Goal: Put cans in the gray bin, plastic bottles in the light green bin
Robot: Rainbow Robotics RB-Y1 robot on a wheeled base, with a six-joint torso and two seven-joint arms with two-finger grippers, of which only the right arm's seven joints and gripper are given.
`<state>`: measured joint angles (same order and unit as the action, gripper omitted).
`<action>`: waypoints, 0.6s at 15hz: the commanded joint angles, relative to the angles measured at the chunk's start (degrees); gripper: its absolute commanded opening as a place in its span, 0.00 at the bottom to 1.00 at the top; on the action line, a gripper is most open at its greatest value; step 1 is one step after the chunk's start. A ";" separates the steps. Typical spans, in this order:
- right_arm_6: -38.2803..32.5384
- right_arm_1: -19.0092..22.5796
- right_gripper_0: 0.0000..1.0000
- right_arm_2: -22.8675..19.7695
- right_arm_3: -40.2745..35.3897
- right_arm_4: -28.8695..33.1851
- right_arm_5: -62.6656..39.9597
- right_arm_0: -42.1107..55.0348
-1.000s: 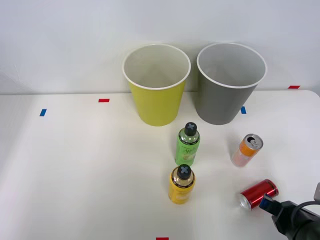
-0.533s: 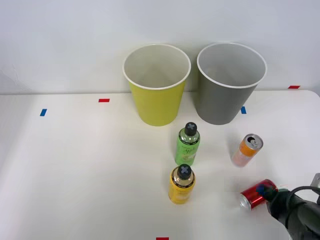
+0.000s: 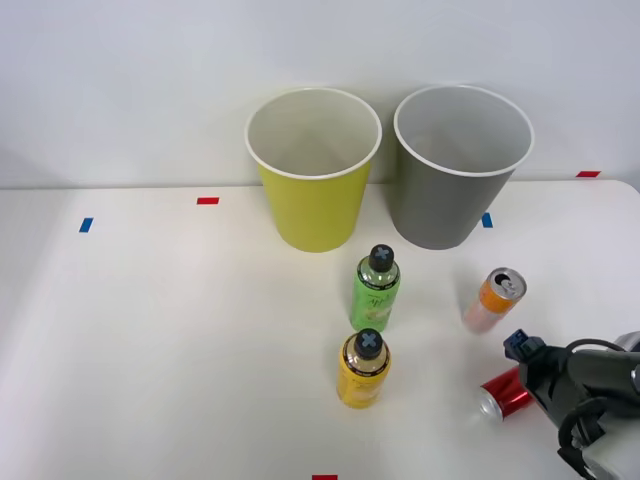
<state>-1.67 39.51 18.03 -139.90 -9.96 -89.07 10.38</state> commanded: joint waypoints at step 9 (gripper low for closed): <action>-1.58 -0.84 1.00 1.74 10.62 -8.15 -7.52 -11.52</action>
<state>-3.17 38.82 19.33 -130.27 -18.06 -96.59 -0.71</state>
